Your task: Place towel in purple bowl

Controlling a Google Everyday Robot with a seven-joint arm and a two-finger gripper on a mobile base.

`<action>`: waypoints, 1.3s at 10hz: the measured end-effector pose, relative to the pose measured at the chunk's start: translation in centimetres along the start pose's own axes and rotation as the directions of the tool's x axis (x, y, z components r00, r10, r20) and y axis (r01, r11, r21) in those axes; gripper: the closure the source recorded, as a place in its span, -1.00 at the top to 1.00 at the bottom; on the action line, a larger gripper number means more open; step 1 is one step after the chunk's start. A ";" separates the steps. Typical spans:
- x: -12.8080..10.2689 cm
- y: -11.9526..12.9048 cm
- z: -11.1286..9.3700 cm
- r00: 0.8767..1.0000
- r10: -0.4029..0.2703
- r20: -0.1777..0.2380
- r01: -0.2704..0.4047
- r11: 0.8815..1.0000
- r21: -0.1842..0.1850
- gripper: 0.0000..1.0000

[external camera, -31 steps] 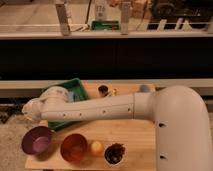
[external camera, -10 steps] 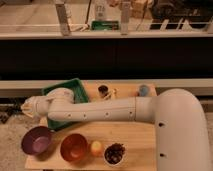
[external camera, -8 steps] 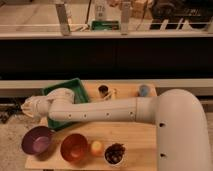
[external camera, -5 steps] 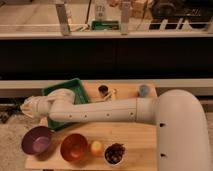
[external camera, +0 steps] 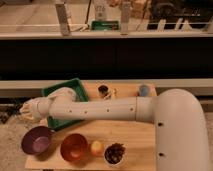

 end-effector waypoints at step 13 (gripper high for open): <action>0.2 6.4 0.8 0.990 0.111 0.085 -0.067 0.911 -0.407 0.60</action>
